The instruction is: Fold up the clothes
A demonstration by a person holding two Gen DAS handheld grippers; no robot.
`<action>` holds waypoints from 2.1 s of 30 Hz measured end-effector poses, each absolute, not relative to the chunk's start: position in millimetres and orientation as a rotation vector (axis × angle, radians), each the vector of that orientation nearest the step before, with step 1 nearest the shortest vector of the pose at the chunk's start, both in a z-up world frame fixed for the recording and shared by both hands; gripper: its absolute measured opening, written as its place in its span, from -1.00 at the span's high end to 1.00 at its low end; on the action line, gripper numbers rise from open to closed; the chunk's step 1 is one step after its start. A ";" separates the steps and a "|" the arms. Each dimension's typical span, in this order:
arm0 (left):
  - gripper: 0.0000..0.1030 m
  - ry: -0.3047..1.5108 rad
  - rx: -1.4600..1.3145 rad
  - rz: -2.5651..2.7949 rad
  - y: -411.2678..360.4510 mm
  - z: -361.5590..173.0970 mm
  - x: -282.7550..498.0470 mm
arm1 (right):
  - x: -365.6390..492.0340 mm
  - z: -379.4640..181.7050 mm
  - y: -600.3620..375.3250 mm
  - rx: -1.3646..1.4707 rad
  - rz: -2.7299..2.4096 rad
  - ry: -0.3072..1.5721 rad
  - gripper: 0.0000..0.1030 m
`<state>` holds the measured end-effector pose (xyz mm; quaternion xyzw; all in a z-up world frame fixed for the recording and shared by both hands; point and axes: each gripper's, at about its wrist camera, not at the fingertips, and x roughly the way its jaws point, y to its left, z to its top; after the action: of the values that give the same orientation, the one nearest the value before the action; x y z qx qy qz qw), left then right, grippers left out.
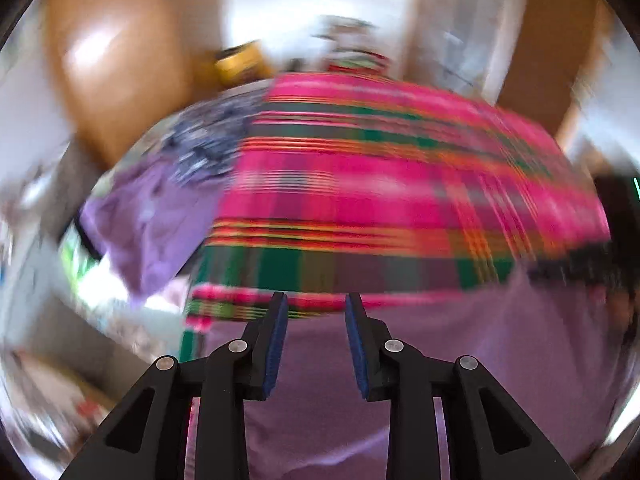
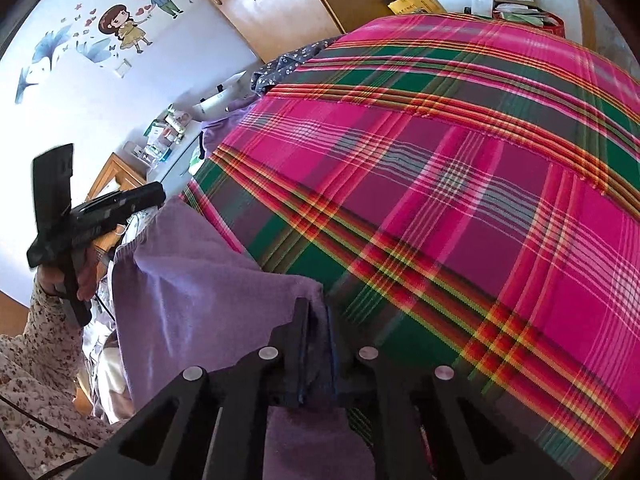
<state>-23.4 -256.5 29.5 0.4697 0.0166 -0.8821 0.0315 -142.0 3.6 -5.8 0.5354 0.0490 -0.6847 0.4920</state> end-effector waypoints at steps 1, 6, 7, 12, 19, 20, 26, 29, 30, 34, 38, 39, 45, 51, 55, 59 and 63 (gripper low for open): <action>0.41 -0.015 1.506 -2.731 -249.6 24.8 -25.9 | -141.9 -5.7 2.4 1.301 -1.663 0.120 0.80; 0.41 -0.231 1.633 -2.811 -227.7 16.4 -27.0 | -139.8 -6.3 1.3 1.306 -1.663 0.114 0.80; 0.41 -0.250 1.644 -2.828 -225.3 16.0 -27.6 | -139.9 -6.6 1.6 1.308 -1.662 0.110 0.80; 0.24 -0.423 1.709 -2.799 -216.4 4.9 -35.1 | -140.2 -7.4 0.0 1.315 -1.660 0.104 0.80; 0.01 -0.566 1.708 -2.773 -212.1 -1.1 -39.2 | -139.9 -8.1 -0.7 1.320 -1.659 0.096 0.80; 0.00 -0.553 1.706 -2.776 -212.7 -1.3 -39.2 | -139.8 -8.3 -0.5 1.320 -1.658 0.094 0.80; 0.54 -0.395 1.740 -2.845 -218.0 -1.2 -39.6 | -140.3 -9.8 0.7 1.325 -1.657 0.074 0.80; 0.83 -0.404 1.722 -2.871 -213.5 -0.5 -39.3 | -139.6 -9.8 -0.2 1.327 -1.661 0.072 0.80; 0.87 -0.390 1.719 -2.875 -214.5 -0.3 -39.9 | -139.1 -9.8 -0.2 1.327 -1.661 0.072 0.80; 0.94 -0.304 1.707 -2.874 -226.4 -0.5 -44.8 | -138.2 -9.0 0.7 1.323 -1.670 0.072 0.80; 1.00 -0.282 1.672 -2.801 -237.6 -4.2 -48.5 | -135.4 -3.3 -0.6 1.284 -1.705 0.105 0.89; 1.00 -0.268 1.668 -2.801 -238.7 -4.6 -49.3 | -135.1 -0.7 -0.8 1.268 -1.719 0.113 0.93; 0.94 -0.250 1.644 -2.819 -237.3 -5.5 -48.5 | -133.8 4.0 1.4 1.249 -1.717 0.119 0.92; 0.87 -0.086 1.590 -2.798 -245.9 6.2 -50.1 | -139.8 7.7 15.9 1.264 -1.765 0.073 0.75; 0.55 0.028 1.513 -2.863 -236.0 29.2 -41.1 | -140.6 17.4 40.3 1.252 -1.822 0.049 0.75; 0.47 0.056 1.504 -2.986 -209.5 41.9 -35.8 | -135.5 21.3 69.8 1.276 -1.853 0.035 0.57; 0.47 0.029 1.589 -3.053 -176.8 35.2 -39.7 | -124.7 17.9 92.7 1.309 -1.847 0.035 0.38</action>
<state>-39.7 -176.8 35.2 0.4565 0.0083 -0.8771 -0.1494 -124.7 92.7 17.9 0.5235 0.0142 -0.7384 0.4249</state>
